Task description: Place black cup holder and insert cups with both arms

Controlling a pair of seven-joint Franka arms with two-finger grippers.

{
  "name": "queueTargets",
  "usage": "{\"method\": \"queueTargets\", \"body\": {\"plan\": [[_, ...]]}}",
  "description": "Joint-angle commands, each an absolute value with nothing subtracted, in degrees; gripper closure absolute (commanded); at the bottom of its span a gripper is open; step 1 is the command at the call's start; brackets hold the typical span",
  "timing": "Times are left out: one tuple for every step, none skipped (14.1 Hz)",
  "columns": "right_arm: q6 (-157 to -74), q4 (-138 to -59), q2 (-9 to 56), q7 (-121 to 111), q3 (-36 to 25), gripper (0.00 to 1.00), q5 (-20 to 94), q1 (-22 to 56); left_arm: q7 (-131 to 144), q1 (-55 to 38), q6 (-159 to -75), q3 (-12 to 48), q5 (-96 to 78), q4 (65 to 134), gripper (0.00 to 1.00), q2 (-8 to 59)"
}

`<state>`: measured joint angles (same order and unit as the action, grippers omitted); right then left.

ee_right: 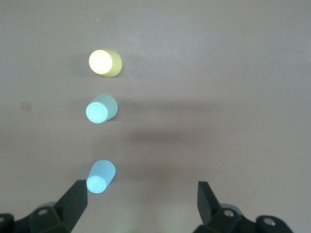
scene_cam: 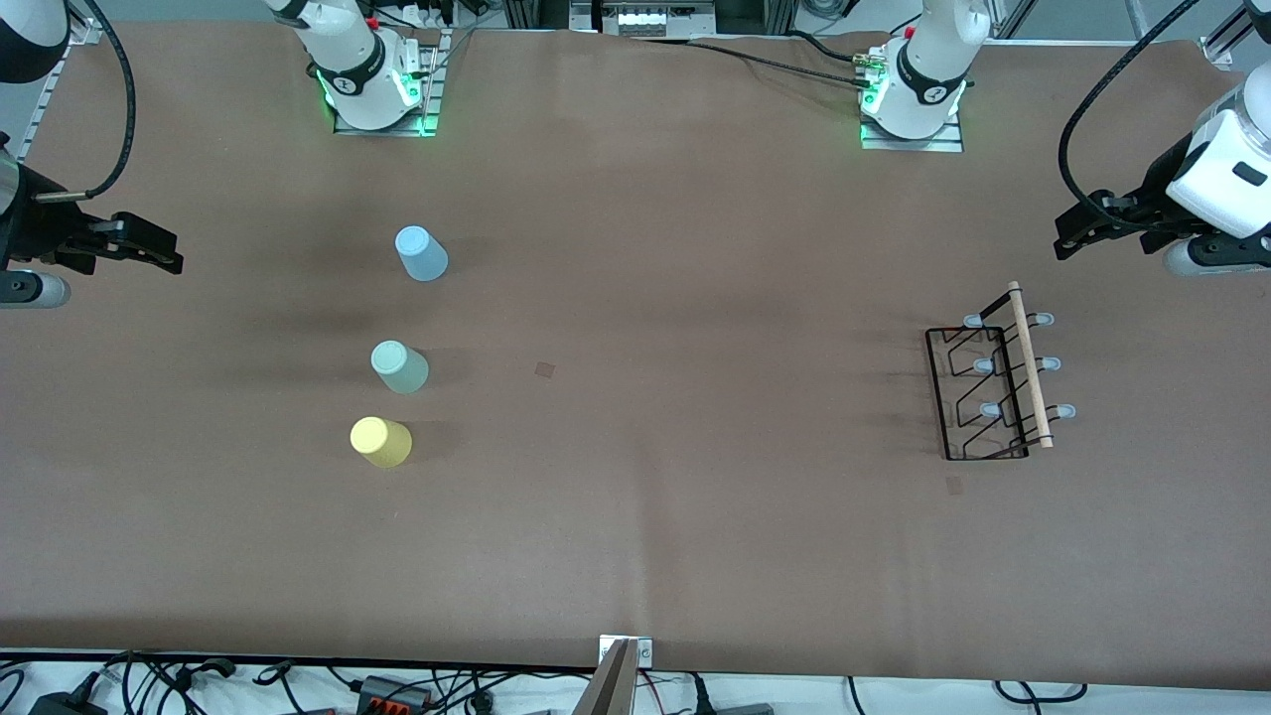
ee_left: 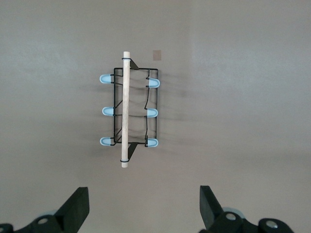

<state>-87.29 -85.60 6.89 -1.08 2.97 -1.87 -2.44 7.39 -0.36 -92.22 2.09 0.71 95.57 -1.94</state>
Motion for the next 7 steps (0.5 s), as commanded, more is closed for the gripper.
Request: {"method": "queueTargets", "body": {"plan": [[-87.54,-85.43,6.94,-1.50,3.52,0.00,-2.02,-3.16,6.50,-0.88,-90.97,1.23,-0.26,94.04,0.00,-1.41],[-87.54,-85.43,7.03,-1.67,3.52,0.00,-2.02,-3.25,6.50,-0.88,-90.97,1.23,-0.26,94.04,0.00,-1.41],[-87.54,-85.34,6.94,-2.10,3.52,0.00,-2.02,-3.25,6.68,-0.88,-90.97,1.23,-0.26,94.04,0.00,-1.32],[-87.54,-85.34,7.03,-2.02,3.43,0.00,-2.02,-3.16,6.85,-0.88,-91.05,1.23,-0.26,94.04,0.00,-1.32],[-87.54,-85.34,7.03,-2.02,3.43,0.00,-2.02,-3.16,6.42,-0.88,-91.05,1.23,-0.18,94.04,0.00,-1.23],[-87.54,-85.34,7.03,-1.93,3.43,0.00,-2.02,-3.16,6.33,-0.88,-90.88,1.23,-0.26,94.04,0.00,-1.14],[-87.45,-85.34,7.03,-2.02,3.43,0.00,-2.02,-3.16,6.33,-0.88,-90.88,1.23,-0.26,94.04,0.00,-0.97]]}}
